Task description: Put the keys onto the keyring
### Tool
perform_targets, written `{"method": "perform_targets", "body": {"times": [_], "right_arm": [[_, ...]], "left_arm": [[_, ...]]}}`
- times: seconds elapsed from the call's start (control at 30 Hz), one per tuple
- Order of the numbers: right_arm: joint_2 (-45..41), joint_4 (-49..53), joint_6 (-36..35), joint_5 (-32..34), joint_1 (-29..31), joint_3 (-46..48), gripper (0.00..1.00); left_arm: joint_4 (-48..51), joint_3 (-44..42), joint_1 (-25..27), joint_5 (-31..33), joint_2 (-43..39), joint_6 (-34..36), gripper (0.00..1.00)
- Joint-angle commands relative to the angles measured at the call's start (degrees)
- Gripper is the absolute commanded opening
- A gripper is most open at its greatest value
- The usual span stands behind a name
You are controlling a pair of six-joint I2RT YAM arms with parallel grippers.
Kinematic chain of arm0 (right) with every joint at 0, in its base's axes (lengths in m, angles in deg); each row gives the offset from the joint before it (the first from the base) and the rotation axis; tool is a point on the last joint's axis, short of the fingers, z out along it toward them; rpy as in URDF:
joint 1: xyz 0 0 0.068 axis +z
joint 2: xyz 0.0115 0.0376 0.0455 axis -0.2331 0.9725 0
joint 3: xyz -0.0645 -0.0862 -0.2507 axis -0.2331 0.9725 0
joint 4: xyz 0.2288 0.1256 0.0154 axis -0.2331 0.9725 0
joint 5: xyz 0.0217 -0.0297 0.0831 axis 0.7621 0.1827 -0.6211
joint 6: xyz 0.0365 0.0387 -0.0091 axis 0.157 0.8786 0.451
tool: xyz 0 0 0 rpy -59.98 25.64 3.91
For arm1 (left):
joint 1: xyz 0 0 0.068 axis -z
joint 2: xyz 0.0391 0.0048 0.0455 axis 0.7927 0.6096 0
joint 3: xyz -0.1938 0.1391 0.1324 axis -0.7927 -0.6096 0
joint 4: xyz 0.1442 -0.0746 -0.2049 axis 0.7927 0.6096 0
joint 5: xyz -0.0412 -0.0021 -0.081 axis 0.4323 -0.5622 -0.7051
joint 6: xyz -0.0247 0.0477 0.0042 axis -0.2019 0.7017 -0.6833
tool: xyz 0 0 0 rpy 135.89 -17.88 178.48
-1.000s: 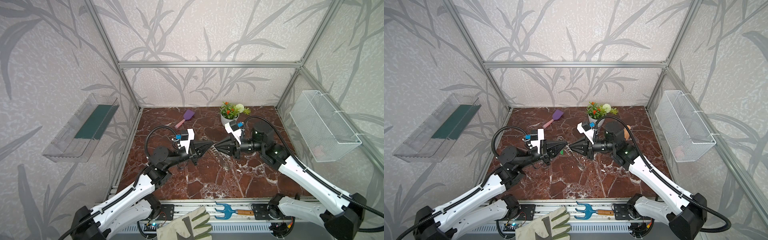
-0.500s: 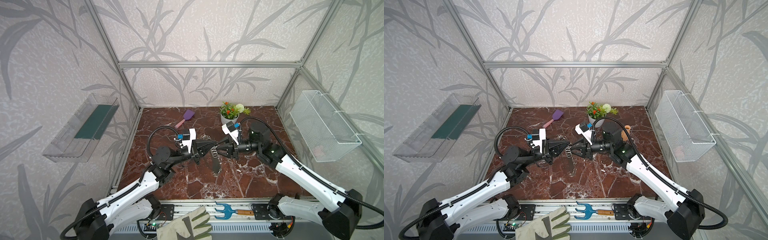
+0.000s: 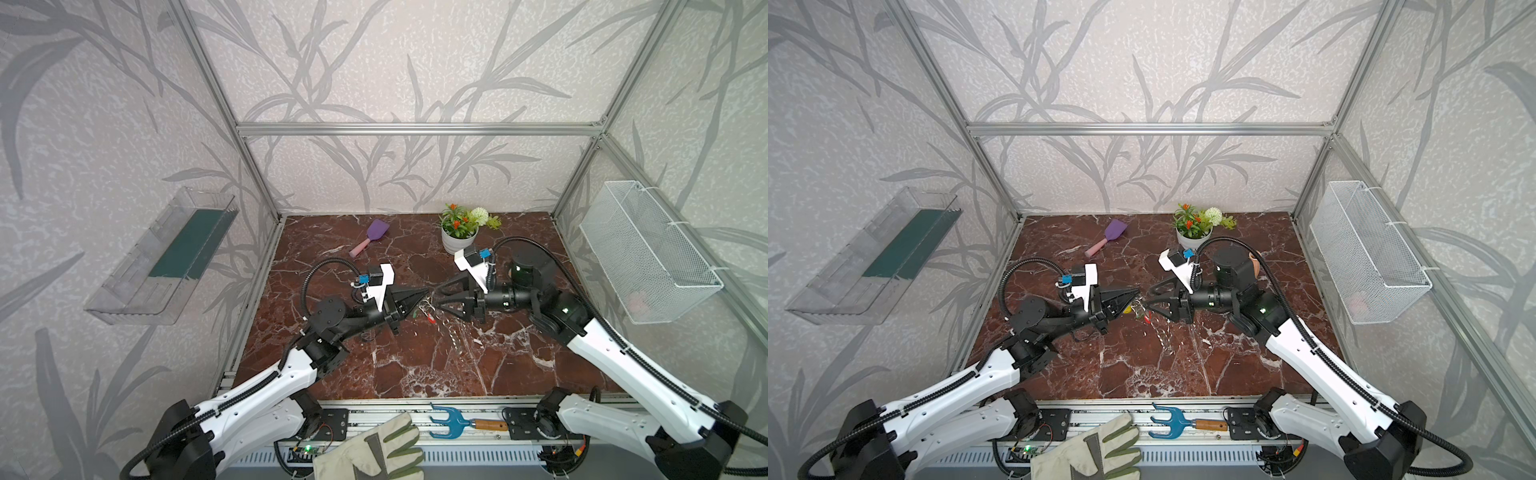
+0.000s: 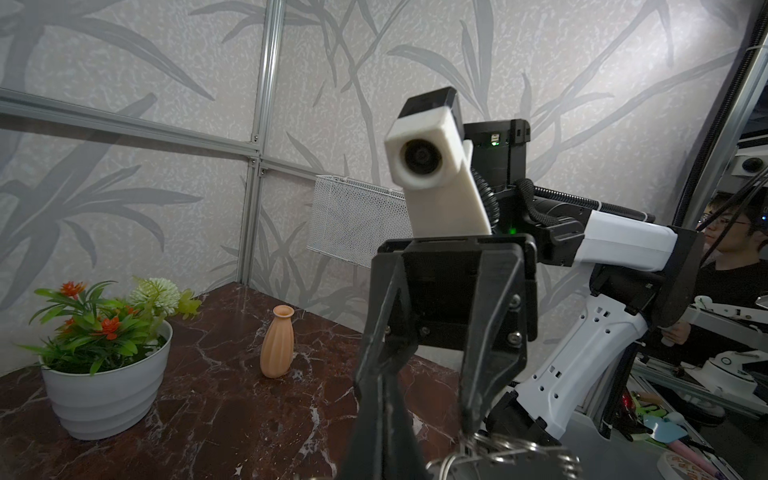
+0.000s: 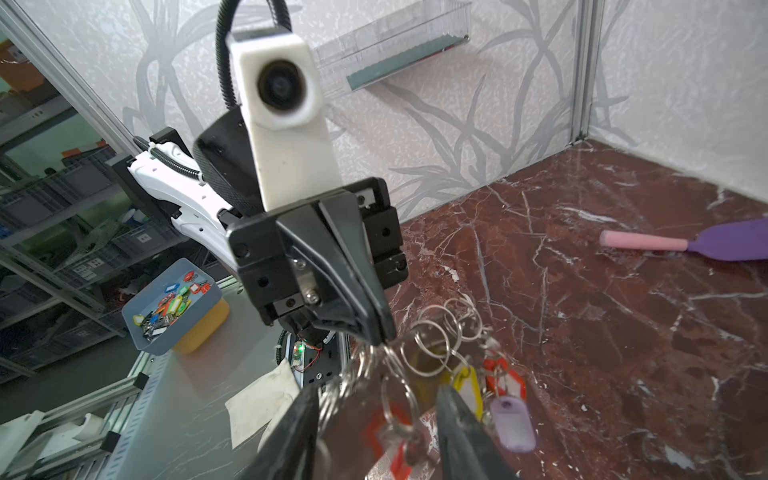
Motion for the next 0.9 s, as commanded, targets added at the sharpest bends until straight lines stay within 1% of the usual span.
{"method": "perform_targets", "body": {"times": [0.0,0.1,0.2,0.37,0.47,0.63,0.7,0.8,0.87], "right_arm": [[-1.7,2.8,-2.2,0.5,-0.2,-1.8,0.48],[-0.5,2.2,-2.3,0.0,-0.2,-2.0,0.49],[2.0,1.8,-2.7,-0.5,-0.2,-3.0,0.47],[4.4,-0.3,-3.0,-0.6,-0.2,-3.6,0.40],[5.7,-0.3,-3.3,-1.2,-0.2,-4.2,0.35],[6.2,-2.1,-2.3,-2.8,-0.2,-3.4,0.32],[6.2,-3.0,-2.0,-3.4,-0.2,-3.1,0.29],[6.7,-3.8,-1.4,-4.0,-0.2,-3.0,0.27],[7.2,-5.2,-0.6,-5.2,-0.2,-2.8,0.23]], "left_arm": [[-2.4,0.0,0.3,0.5,-1.5,0.1,0.00],[-2.3,0.0,0.3,0.1,-1.6,-0.2,0.00],[-2.6,-0.2,0.3,-0.3,-1.6,-0.7,0.00],[-2.5,-0.2,0.4,-0.6,-2.2,-1.1,0.00],[-2.3,-0.2,0.4,-0.6,-2.4,-1.1,0.00],[-2.4,-0.1,0.3,-0.9,-2.5,-1.1,0.00],[-2.4,0.1,0.4,-1.1,-2.3,-1.2,0.00],[-2.6,0.2,0.4,-1.4,-2.0,-1.3,0.00],[-2.7,0.2,0.4,-1.5,-1.9,-1.4,0.00]]}}
